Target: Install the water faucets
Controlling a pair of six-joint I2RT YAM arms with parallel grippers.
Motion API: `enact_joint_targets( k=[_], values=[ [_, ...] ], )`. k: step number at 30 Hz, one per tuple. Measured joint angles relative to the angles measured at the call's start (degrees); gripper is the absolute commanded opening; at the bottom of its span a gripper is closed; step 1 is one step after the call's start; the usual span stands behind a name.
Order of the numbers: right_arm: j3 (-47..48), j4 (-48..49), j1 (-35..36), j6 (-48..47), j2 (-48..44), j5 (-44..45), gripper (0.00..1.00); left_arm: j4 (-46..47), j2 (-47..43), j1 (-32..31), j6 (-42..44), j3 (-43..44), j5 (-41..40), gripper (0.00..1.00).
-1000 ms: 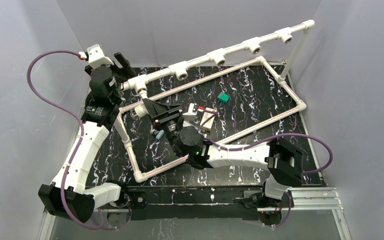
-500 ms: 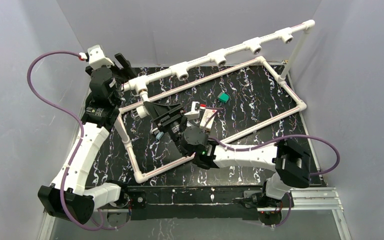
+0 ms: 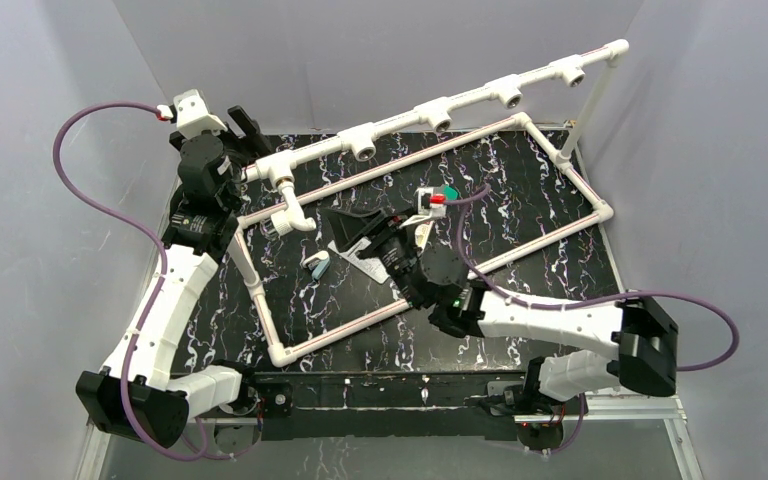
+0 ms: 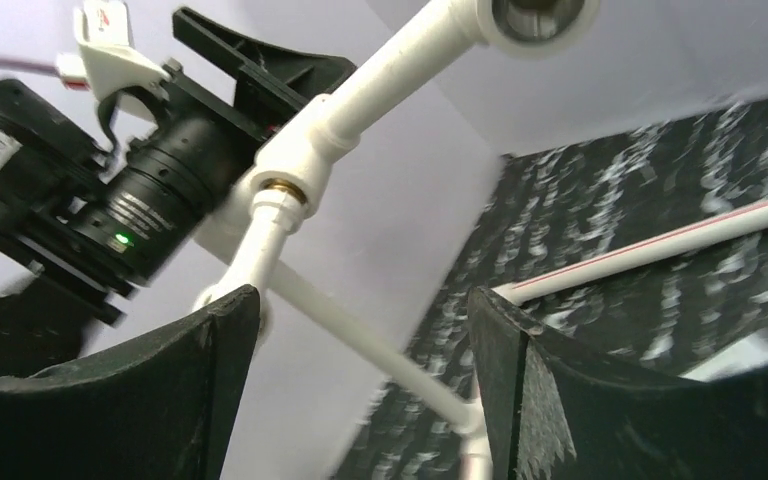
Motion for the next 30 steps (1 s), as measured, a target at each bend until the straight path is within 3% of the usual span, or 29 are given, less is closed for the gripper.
enact_joint_targets(
  k=[6, 13, 19, 26, 30],
  values=[
    [4.31, -13.14, -2.36, -21.53, -4.66, -8.76, 0.83, 0.31, 0.00, 0.00, 0.15, -0.11, 0.00, 0.77],
    [11.15, -30.05, -2.36, -56.24, -8.28, -23.61, 0.89, 0.46, 0.00, 0.00, 0.17, -0.17, 0.00, 0.77],
    [15.69, -41.11, -2.14, -82.36, -7.91, -29.14, 0.91, 0.70, 0.20, 0.02, 0.39, -0.17, 0.00, 0.77],
    [17.73, -40.85, 1.03, -112.39, -3.87, -26.08, 0.89, 0.74, 0.26, 0.02, 0.59, -0.13, -0.09, 0.77],
    [17.73, -38.66, 2.80, -124.89, -0.35, -24.48, 0.87, 0.68, 0.35, 0.02, 0.61, -0.04, -0.13, 0.77]
  ],
)
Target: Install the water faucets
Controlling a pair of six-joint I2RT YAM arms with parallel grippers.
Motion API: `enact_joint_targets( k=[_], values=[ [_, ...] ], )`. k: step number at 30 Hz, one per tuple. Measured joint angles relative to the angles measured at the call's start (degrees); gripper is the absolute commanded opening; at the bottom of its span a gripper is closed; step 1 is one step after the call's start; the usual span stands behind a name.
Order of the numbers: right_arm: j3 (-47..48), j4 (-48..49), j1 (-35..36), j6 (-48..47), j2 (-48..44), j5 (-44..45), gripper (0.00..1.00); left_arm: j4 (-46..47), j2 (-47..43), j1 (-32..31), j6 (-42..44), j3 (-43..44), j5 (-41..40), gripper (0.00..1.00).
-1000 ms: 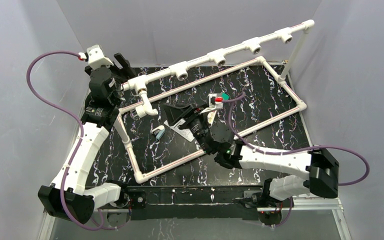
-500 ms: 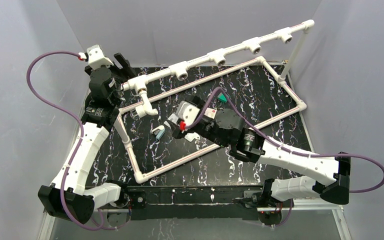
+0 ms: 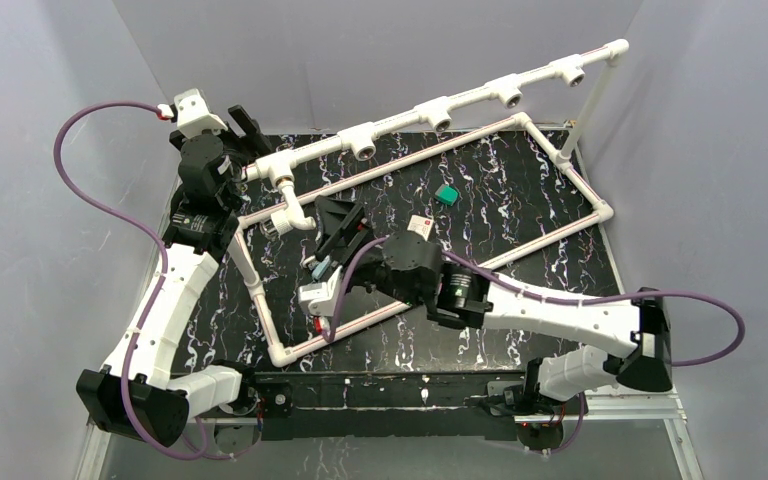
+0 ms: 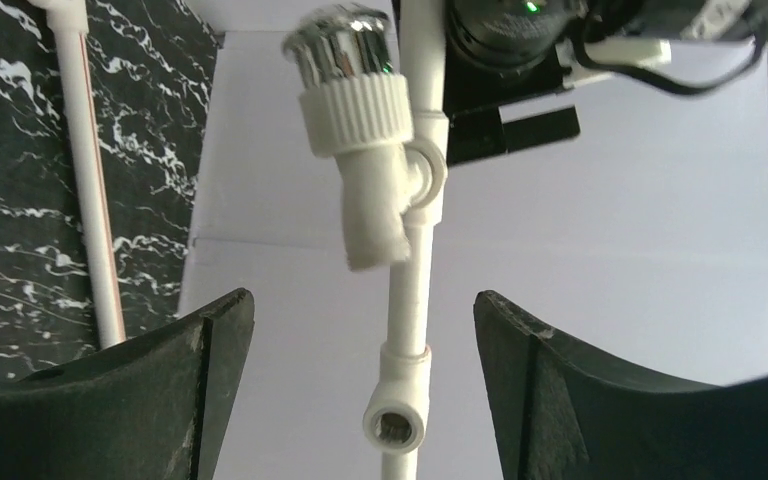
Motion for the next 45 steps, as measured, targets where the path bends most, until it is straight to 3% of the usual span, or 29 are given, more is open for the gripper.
enact_joint_targets(
  k=[9, 22, 24, 27, 31, 39, 45],
  values=[
    [2.67, 3.72, 1.09, -12.24, 6.91, 1.60, 0.84, 0.00, 0.00, 0.00, 0.00, 0.00, -0.02, 0.77],
    [3.04, 11.87, 1.27, -16.46, 12.11, 2.95, 0.71, 0.00, 0.00, 0.00, 0.00, 0.00, -0.02, 0.77],
    [3.04, 12.63, 1.46, -16.48, 12.52, 3.06, 0.64, 0.00, 0.00, 0.00, 0.00, 0.00, -0.02, 0.77],
    [3.04, 14.08, 1.84, -16.68, 13.31, 3.63, 0.43, 0.00, 0.00, 0.00, 0.00, 0.00, -0.02, 0.77],
    [3.13, 17.55, 1.97, -16.48, 13.90, 4.66, 0.04, 0.00, 0.00, 0.00, 0.04, -0.02, -0.04, 0.77],
    [3.10, 24.52, 3.19, -12.28, 16.31, 9.11, 0.01, 0.39, 0.15, 0.26, 0.39, -0.02, -0.31, 0.77],
    [3.13, 35.60, 4.94, 2.03, 19.47, 15.74, 0.01, 0.44, 0.17, 0.33, 0.39, 0.00, -0.52, 0.77]
  ],
)
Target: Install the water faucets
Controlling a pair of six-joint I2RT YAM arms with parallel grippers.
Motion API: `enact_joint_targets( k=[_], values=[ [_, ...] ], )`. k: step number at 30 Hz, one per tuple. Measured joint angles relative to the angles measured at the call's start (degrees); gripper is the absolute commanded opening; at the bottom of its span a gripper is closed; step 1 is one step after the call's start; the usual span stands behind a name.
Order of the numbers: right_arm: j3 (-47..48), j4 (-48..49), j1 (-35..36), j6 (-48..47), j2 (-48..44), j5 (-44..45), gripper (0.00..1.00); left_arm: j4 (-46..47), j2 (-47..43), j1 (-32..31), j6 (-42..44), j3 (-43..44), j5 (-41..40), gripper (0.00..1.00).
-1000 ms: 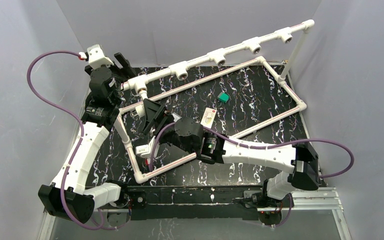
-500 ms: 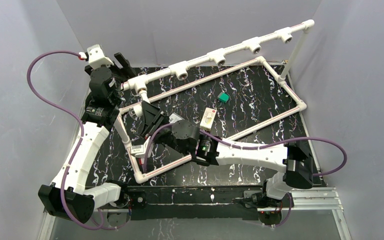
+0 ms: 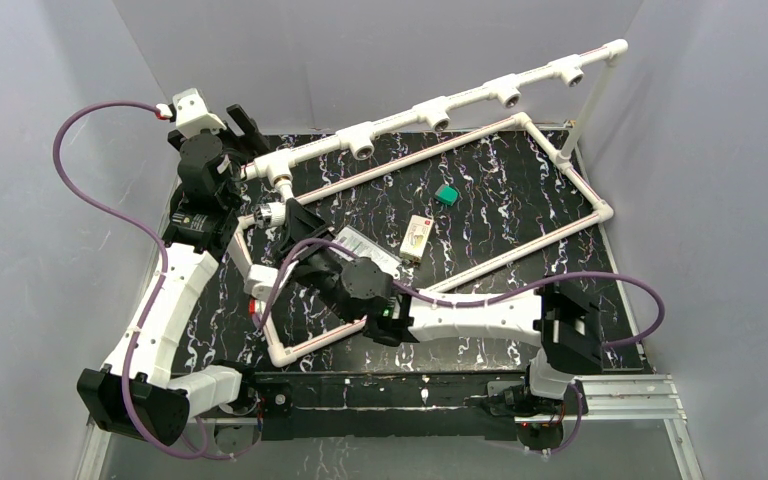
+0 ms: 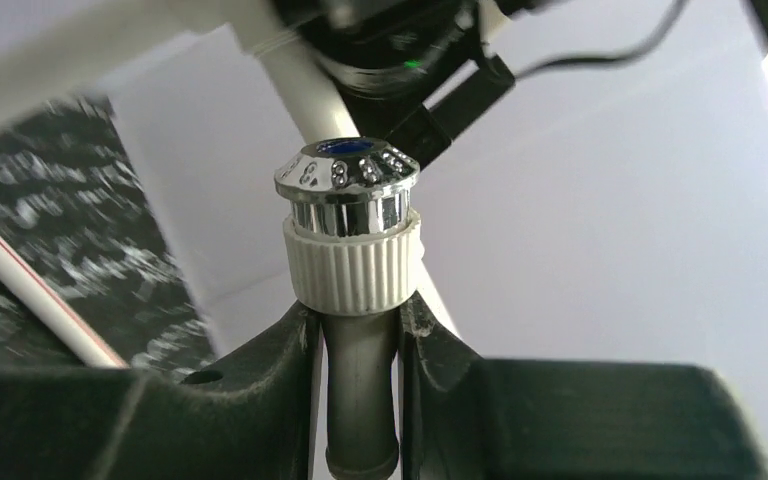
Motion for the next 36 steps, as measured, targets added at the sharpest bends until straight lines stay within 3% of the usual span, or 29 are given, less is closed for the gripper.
enact_joint_targets(
  k=[11, 17, 28, 36],
  values=[
    [-3.06, 22.80, 0.79, 54.38, 2.27, 12.87, 0.01, -0.37, -0.11, -0.31, -0.31, 0.00, 0.26, 0.77],
    [-6.25, 28.09, 0.11, 87.01, 2.08, 17.40, 0.01, -0.68, -0.31, -0.50, -0.44, -0.04, 0.39, 0.77],
    [-6.97, 14.43, -2.14, 142.64, -0.72, 21.35, 0.01, 0.81, -0.09, 0.02, -0.31, -0.33, 0.42, 0.77],
    [-6.99, 3.54, -3.45, 168.80, -3.08, 18.34, 0.01, 1.27, 0.02, 0.22, -0.46, -0.39, 0.28, 0.77]
  ],
)
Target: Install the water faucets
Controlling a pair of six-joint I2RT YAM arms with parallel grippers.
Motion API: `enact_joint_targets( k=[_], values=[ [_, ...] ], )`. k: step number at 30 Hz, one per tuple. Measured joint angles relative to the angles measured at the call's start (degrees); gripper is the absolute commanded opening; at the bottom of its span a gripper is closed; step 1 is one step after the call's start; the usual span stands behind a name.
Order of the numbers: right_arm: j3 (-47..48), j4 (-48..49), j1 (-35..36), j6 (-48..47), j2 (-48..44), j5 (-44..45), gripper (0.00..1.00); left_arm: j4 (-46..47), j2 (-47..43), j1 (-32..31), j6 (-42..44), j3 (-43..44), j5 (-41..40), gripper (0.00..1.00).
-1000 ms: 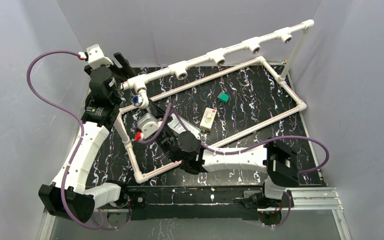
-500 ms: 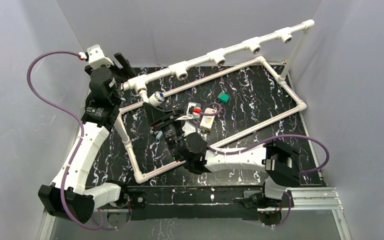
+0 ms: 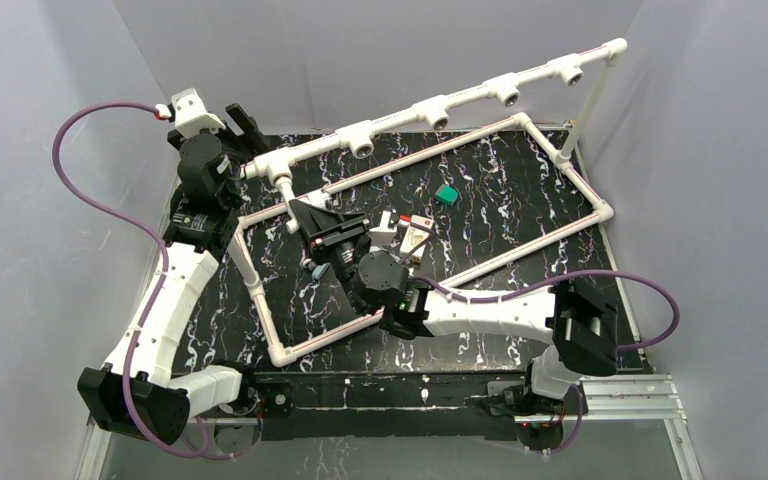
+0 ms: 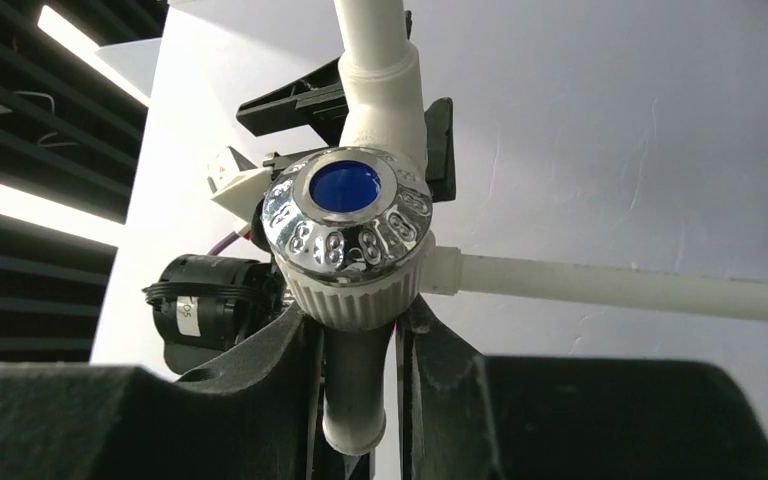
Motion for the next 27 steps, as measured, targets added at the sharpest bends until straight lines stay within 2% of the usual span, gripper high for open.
enact_joint_targets(
  k=[4, 8, 15, 19, 22, 27],
  values=[
    [0.00, -3.43, -0.24, 4.63, -0.98, -1.20, 0.01, -0.02, -0.04, 0.00, -0.04, -0.04, 0.02, 0.77],
    [0.00, -6.23, -0.44, 6.69, -1.95, -2.34, 0.16, -0.07, -0.22, -0.04, -0.22, -0.15, 0.11, 0.77],
    [-0.35, -7.69, -0.79, 7.56, -2.80, -3.87, 0.51, -0.24, -0.28, -0.13, -0.39, -0.15, 0.15, 0.77],
    [-2.25, -7.13, -1.16, 6.01, -3.21, -5.53, 0.65, -0.52, -0.39, -0.35, -0.57, -0.17, 0.20, 0.77],
    [-4.11, -5.18, -1.55, 3.65, -3.61, -7.10, 0.71, -0.76, -0.50, -0.48, -0.63, -0.20, 0.28, 0.77],
    [-6.62, -1.51, -2.29, -2.25, -4.37, -9.88, 0.72, -0.90, -0.59, -0.57, -0.61, -0.20, 0.42, 0.77]
  ],
)
